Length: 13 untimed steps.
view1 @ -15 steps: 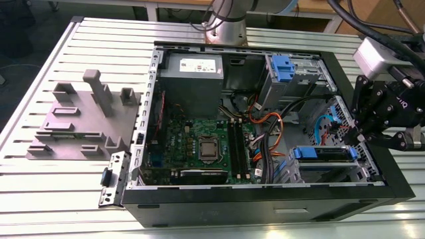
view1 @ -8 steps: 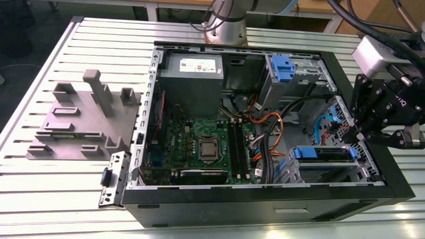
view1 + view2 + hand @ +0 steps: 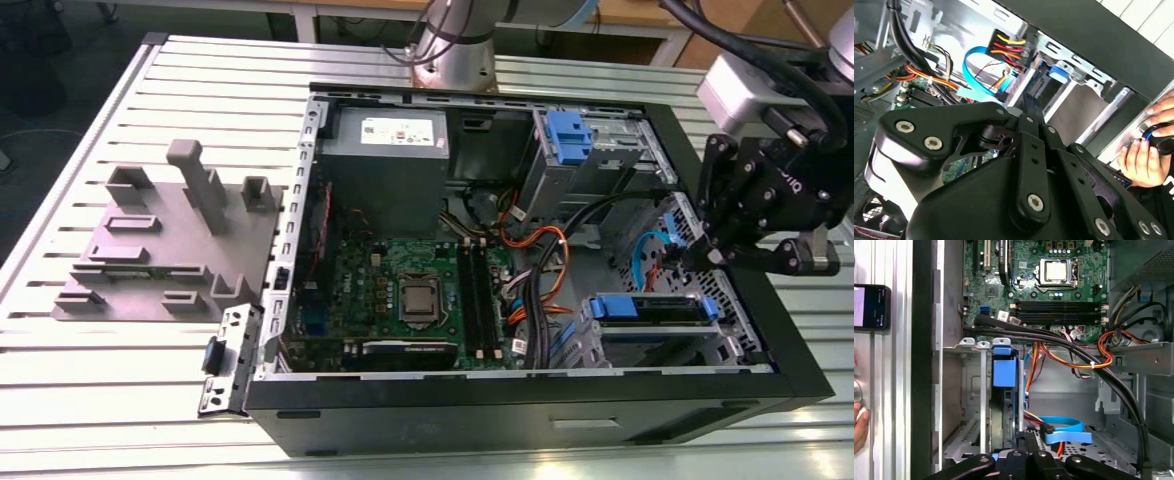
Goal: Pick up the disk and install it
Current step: 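Insert the first disk wire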
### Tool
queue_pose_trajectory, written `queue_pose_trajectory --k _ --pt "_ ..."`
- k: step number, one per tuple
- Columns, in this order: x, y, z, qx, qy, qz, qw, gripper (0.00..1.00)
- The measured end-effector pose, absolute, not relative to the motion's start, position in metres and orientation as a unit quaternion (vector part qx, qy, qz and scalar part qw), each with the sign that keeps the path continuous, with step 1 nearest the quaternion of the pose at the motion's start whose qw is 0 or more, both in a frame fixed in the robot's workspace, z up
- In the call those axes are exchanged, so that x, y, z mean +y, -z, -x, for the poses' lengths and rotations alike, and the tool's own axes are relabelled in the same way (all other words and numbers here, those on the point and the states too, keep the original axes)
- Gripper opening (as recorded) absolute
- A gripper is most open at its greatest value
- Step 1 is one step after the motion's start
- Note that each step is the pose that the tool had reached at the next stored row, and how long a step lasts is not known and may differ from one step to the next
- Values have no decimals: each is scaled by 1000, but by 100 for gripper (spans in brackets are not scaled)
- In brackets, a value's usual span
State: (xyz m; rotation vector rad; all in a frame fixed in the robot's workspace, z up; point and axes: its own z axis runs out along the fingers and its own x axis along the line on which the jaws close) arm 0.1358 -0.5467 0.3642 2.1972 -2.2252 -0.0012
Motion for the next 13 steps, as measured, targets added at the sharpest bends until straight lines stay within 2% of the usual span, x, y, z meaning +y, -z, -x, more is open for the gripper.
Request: queue_pose_trajectory --k 13 --pt "-534 -364 -144 -710 1 -704 8 11"
